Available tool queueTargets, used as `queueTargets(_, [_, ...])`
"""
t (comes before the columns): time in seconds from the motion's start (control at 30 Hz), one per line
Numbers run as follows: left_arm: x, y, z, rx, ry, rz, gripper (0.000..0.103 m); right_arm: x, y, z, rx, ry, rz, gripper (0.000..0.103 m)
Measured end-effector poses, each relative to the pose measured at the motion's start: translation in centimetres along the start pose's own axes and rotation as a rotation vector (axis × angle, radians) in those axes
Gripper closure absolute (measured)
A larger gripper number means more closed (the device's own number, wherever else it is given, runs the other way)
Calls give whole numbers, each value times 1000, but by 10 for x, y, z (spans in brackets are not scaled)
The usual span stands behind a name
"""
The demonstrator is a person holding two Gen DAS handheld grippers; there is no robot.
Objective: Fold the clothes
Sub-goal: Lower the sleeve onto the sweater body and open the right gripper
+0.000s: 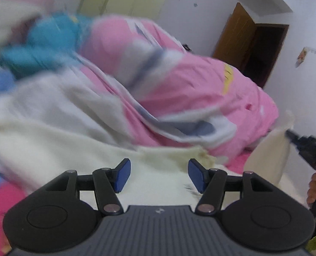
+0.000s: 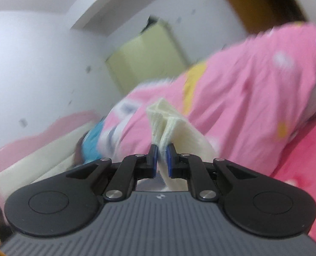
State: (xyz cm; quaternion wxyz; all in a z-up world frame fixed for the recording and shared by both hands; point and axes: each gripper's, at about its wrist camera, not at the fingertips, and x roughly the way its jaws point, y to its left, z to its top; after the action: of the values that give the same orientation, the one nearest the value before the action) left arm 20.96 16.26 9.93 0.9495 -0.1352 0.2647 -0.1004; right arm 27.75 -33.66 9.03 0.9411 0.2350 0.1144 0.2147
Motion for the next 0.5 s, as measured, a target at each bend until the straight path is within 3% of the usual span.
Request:
queueTargets(0.1, [-33,10,0,40,-6,58,40,26,19,-41,-8,65,22,95])
queueTargets(0.23, [-32,11,-39,37,40,48,38,67,49,-107,-92,182,21,90])
queueTargets(0.3, [-17,13,-64,2,88,4,38,81,54,-142,-67,313,45,74])
queueTargets(0.37, [2,10,-83,-23,124,-20,39,90,55,-172,-15,433,65,63])
queueTargets(0.4, [13,7,-91,-32,139,-24,39,88,50,-179,29,470,71,62])
queueTargets(0.47, [36,0,-105,-50,168,-33,39,66,39,-179,85,460,95,62])
queueTargets(0.5, [47,-3,-111,-56,181,-39,39,52,28,-172,100,421,80,57])
